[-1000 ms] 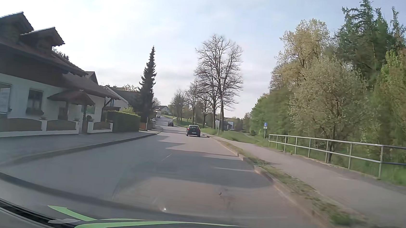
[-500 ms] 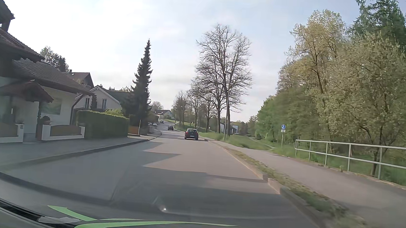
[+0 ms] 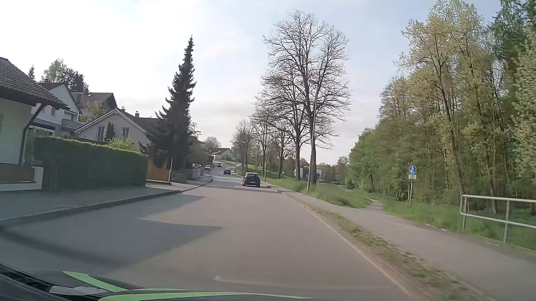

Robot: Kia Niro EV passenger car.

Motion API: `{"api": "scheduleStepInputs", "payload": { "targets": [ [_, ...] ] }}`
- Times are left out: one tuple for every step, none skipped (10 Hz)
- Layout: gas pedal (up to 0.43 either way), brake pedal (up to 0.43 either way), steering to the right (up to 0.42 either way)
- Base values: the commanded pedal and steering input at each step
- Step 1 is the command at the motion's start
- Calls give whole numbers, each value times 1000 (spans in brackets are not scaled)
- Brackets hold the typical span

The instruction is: Follow the waypoints while adhering to traffic rules and regulations

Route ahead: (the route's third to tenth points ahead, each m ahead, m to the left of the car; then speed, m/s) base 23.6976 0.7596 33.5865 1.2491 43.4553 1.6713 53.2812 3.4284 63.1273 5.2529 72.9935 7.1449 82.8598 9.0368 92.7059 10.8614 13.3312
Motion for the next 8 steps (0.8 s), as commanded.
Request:
{"api": "scheduleStepInputs", "payload": {
  "targets": [
    [177,0,-13],
    [177,0,-13],
    [177,0,-13],
    [177,0,-13],
    [177,0,-14],
    [177,0,-14],
    [169,0,-14],
    [169,0,-14]
  ]
}}
